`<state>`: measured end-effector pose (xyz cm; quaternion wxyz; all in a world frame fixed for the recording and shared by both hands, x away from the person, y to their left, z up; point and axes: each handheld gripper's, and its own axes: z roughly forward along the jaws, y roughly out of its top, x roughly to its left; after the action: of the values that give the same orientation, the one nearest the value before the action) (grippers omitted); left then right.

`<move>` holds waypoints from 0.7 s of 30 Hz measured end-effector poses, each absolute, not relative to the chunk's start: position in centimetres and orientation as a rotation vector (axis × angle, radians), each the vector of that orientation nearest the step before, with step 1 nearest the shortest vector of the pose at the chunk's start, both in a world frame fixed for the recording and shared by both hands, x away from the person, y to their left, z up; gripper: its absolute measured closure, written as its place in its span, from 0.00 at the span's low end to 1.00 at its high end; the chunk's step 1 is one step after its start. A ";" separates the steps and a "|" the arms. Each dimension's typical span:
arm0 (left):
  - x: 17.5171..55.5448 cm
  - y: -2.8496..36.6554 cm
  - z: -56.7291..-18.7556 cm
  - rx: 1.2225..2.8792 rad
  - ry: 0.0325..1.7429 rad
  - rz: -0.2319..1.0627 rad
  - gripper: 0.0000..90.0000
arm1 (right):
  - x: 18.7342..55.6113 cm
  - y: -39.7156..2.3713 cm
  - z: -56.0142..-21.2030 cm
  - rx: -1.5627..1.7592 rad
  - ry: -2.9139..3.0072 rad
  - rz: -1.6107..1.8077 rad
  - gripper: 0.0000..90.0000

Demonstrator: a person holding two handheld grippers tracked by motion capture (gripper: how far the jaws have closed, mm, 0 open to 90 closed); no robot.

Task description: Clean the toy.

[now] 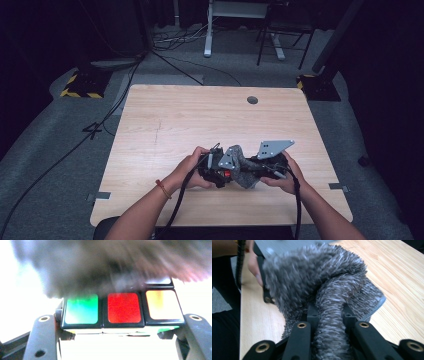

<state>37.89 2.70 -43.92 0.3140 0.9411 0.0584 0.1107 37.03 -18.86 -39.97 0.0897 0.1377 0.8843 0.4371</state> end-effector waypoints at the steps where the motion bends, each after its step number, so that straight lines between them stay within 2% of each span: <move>1: 37.8 2.8 -43.9 2.483 0.157 0.291 0.38 | 37.1 -19.2 -40.0 0.419 2.624 1.290 0.85; 8: 37.6 3.5 -43.2 2.442 0.153 0.285 0.38 | 38.2 -20.7 -40.9 0.499 2.623 1.239 0.85; 10: 37.4 3.3 -43.1 2.462 0.139 0.319 0.38 | 38.2 -20.7 -41.1 0.507 2.629 1.254 0.85; 21: 37.2 2.2 -43.6 2.509 0.131 0.361 0.38 | 36.7 -19.3 -39.6 0.422 2.618 1.345 0.85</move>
<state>37.21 2.21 -43.63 0.2973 0.9438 0.0493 0.1358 36.66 -19.32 -39.56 0.0839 0.1413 0.8775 0.4506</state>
